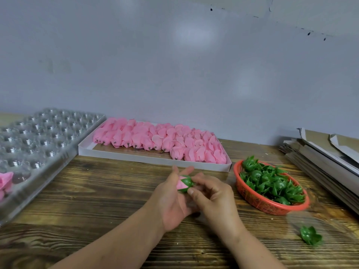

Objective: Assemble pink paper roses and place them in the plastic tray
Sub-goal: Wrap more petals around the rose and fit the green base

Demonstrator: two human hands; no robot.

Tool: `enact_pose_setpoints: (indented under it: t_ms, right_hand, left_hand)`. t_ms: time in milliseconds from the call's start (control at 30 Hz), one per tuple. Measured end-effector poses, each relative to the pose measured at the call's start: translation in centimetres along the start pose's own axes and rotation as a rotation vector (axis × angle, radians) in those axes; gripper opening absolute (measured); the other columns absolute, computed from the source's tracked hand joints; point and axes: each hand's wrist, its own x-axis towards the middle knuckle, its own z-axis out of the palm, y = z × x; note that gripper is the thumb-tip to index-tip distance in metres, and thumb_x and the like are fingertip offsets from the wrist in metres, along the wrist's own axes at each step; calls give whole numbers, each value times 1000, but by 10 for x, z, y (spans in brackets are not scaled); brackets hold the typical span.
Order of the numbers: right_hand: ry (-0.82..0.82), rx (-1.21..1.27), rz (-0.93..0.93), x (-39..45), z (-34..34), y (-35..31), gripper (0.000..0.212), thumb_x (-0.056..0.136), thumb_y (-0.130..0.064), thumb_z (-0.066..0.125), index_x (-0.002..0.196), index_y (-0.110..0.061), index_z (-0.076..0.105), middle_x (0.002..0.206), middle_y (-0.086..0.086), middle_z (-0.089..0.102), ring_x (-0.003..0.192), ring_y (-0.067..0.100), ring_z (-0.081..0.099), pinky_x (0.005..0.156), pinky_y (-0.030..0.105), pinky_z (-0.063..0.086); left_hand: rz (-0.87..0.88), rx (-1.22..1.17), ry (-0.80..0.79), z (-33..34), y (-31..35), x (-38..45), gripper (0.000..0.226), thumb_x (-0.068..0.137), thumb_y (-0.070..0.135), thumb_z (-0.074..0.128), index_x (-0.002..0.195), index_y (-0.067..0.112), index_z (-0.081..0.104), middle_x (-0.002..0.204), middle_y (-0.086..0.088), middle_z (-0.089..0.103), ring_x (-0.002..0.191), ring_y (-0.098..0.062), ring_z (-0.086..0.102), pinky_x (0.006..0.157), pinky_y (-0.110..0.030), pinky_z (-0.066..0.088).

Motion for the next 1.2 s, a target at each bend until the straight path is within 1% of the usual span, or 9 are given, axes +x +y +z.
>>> enact_pose_setpoints:
  t_ms: [167, 300, 367, 467, 533, 700, 933, 1033, 1200]
  right_hand:
    - [15, -157, -117, 0, -4, 4, 26, 72, -13, 66, 94, -24, 74, 89, -17, 70, 85, 3, 65, 79, 30, 54]
    - [38, -104, -138, -1, -1, 4, 40, 73, -14, 66, 95, -48, 67, 94, -24, 68, 90, 4, 65, 80, 33, 55]
    - [63, -151, -222, 0, -1, 7, 43, 73, -10, 68, 99, -44, 66, 97, -30, 65, 97, 1, 63, 87, 24, 51]
    - [55, -350, -455, 1, 0, 10, 32, 70, -3, 71, 101, -10, 71, 102, -13, 67, 96, 7, 62, 89, 12, 46]
    - [54, -464, -548, 1, 1, 10, 29, 70, -3, 71, 99, -3, 70, 98, 5, 71, 88, 18, 65, 82, 22, 53]
    - [-84, -524, -488, -2, 2, 12, 26, 78, -8, 66, 104, -4, 69, 102, 8, 69, 86, 29, 67, 69, 42, 56]
    - [-80, -385, -376, -2, 1, 5, 31, 70, -5, 68, 100, -8, 71, 101, 4, 67, 94, 15, 63, 84, 21, 48]
    - [-192, -458, -425, -2, -3, 2, 40, 74, -4, 64, 113, -10, 65, 114, 1, 63, 104, 13, 59, 86, 28, 50]
    - [-237, -623, -588, -2, -6, -5, 34, 85, -18, 47, 113, -10, 64, 119, 8, 63, 94, 27, 68, 60, 36, 58]
  left_hand:
    - [-60, 13, -38, -1, -3, -2, 49, 100, 50, 30, 117, 20, 64, 104, -13, 73, 83, -25, 73, 69, -38, 56]
    - [-68, -20, -54, -2, 2, 1, 52, 99, 52, 31, 117, 17, 65, 102, -16, 72, 84, -28, 73, 65, -39, 58]
    - [-84, -62, -61, 0, 4, 1, 53, 99, 53, 32, 117, 16, 64, 95, -16, 73, 76, -28, 73, 58, -36, 58]
    - [-121, -110, -34, 0, 3, 1, 53, 99, 53, 32, 112, 15, 68, 93, -13, 73, 69, -24, 71, 57, -32, 58]
    - [-146, -118, -34, -1, 2, 0, 61, 98, 53, 32, 97, 11, 76, 94, -12, 74, 73, -23, 72, 72, -33, 56]
    - [-179, -104, 17, -3, 4, -1, 64, 101, 50, 34, 82, 7, 78, 96, -10, 69, 94, -22, 61, 86, -31, 44]
    - [-179, 15, 26, 4, 3, -7, 71, 101, 49, 34, 72, 0, 76, 81, -15, 72, 71, -27, 71, 70, -33, 57]
    - [-199, 33, 49, 3, 10, -8, 74, 101, 48, 32, 67, 0, 76, 76, -13, 72, 66, -27, 71, 66, -31, 55]
    - [-270, 128, 107, -3, 12, -6, 51, 102, 38, 39, 86, 7, 76, 95, -9, 71, 91, -22, 64, 79, -35, 53]
